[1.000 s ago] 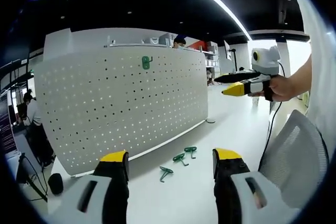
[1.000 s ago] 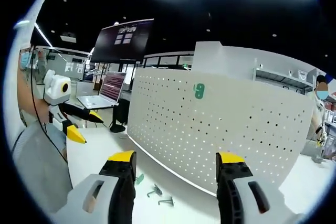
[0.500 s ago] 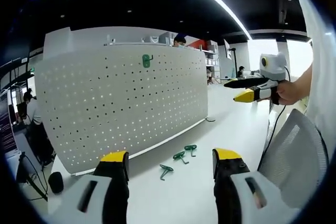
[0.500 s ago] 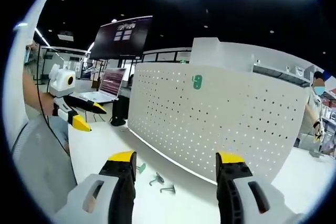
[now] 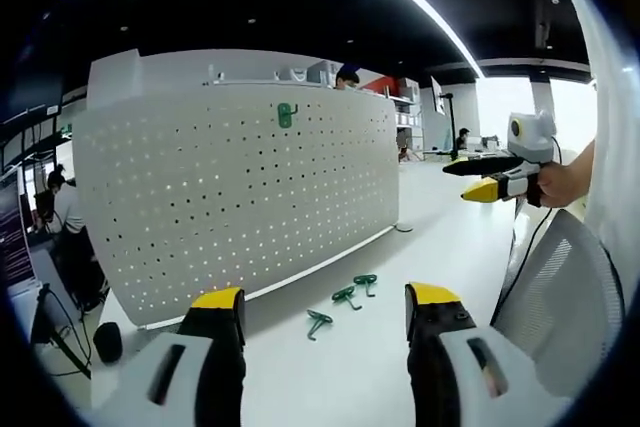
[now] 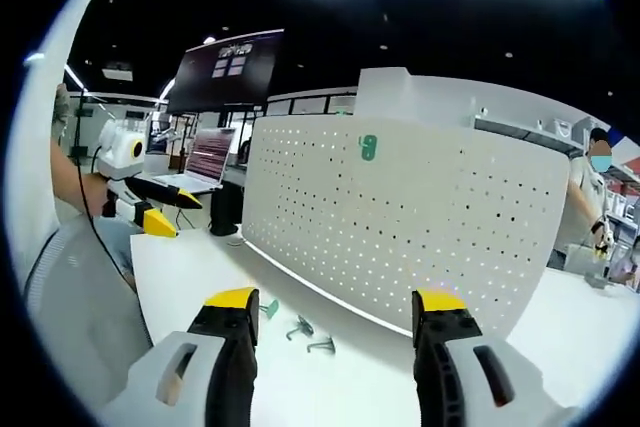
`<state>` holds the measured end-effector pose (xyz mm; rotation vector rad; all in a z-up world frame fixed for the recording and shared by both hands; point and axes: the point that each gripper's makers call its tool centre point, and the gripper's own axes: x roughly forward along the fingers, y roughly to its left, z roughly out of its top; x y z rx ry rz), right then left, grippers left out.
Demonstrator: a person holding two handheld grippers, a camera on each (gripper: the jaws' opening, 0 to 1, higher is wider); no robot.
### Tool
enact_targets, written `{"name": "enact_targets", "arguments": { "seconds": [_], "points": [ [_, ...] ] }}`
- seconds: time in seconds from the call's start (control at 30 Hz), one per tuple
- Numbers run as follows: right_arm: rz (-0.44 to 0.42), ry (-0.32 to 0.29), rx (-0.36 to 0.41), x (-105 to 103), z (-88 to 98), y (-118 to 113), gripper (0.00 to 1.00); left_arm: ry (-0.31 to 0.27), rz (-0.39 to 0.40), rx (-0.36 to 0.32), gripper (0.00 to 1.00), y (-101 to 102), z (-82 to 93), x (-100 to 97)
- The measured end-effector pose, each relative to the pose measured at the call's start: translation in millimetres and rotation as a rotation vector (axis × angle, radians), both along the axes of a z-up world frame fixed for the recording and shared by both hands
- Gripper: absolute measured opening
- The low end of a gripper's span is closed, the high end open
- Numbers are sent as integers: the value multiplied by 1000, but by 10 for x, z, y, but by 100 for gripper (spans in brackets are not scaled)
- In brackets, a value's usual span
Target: Insert the hook assembly into the mounting plate slot until the hook locks in place.
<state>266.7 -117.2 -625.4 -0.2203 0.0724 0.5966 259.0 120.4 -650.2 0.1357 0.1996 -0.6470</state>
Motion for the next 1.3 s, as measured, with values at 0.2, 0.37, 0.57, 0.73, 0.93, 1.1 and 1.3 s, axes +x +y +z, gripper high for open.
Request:
{"name": "enact_targets", "arguments": {
  "seconds": [0.2,0.37,0.57,0.73,0.93,1.1,1.3],
  "points": [
    [-15,12,14,-3,-34,-30,61,-1,5,-6,67,8,5,6],
    [-3,17,-6,-23,-78,8,62,0,9,-9,67,16,8,10],
    [-6,25,-3,-18,-89,-3,62,1,10,-6,67,25,1,16],
    [-4,28,-3,-18,-94,2,61,1,3,5,66,16,-3,18],
    [-1,32,-10,-23,-113,10,60,5,-11,19,66,5,-19,14],
    [5,35,-16,-29,-127,19,59,8,-24,32,66,-5,-28,20],
    [5,37,-15,-32,-133,20,58,9,-35,46,65,-17,-32,39]
  ]
}}
